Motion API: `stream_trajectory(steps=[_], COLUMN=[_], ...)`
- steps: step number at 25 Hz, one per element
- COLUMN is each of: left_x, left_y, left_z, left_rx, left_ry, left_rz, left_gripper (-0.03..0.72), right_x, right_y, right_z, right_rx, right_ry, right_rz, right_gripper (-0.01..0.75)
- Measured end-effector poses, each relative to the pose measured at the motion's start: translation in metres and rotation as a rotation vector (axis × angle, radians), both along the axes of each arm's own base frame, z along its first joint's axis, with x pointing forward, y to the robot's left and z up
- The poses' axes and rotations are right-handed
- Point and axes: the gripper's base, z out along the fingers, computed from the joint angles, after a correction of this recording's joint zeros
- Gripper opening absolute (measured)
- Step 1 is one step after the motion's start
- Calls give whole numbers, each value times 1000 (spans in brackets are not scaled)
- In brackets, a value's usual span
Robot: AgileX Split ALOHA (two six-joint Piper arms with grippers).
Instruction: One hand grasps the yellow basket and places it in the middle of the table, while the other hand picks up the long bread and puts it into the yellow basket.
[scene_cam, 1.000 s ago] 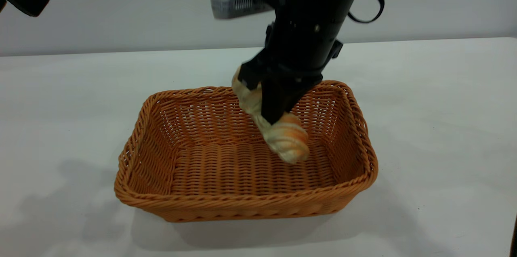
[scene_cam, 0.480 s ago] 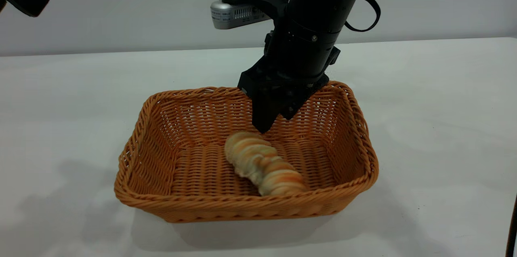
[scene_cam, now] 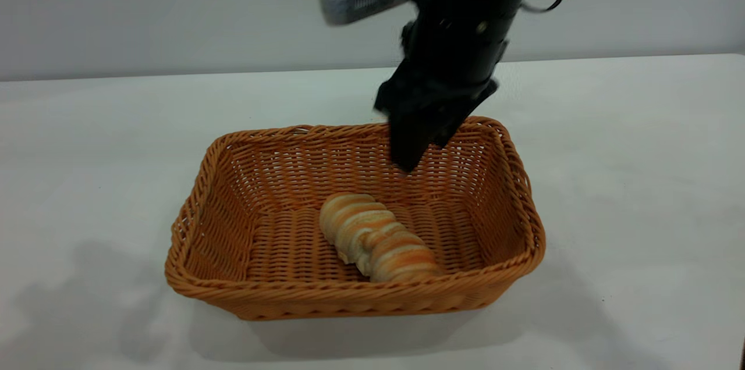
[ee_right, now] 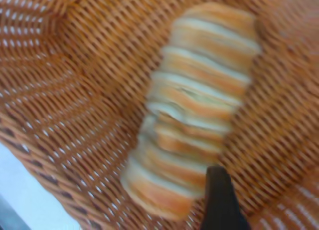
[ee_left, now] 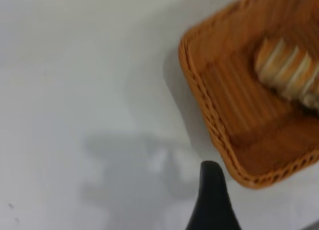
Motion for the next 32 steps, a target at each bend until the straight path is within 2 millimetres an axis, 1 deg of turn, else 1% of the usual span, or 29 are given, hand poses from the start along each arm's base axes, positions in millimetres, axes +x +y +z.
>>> stream_trajectory(steps=[3, 7, 10, 14, 18, 20, 23, 26, 32], left_x=[-11, -23, -33, -47, -61, -71, -88, -106, -149], left_y=[3, 6, 8, 10, 12, 14, 17, 21, 28], left_z=[14, 27, 36, 45, 53, 59, 66, 62, 38], left_rx=[4, 14, 20, 22, 14, 10, 5, 11, 1], left_ry=[-65, -123, -157, -184, -205, -228, -276, -300, -319], left_rz=[-2, -3, -5, -9, -4, -3, -1, 4, 22], left_gripper=[584, 584, 584, 584, 584, 584, 584, 584, 584], right_x=[5, 8, 4, -9, -30, -43, -65, -88, -140], right_y=[-18, -44, -61, -83, -99, -106, -113, -122, -141], right_z=[17, 50, 80, 123, 164, 184, 208, 230, 271], right_rx=[4, 16, 23, 42, 60, 73, 88, 106, 149], right_ry=[-3, -31, -74, -125, -186, -213, -237, -253, -315], right_rz=[-33, -74, -92, -115, -127, -133, -130, -141, -167], right_gripper=[527, 529, 529, 529, 530, 530, 530, 530, 530])
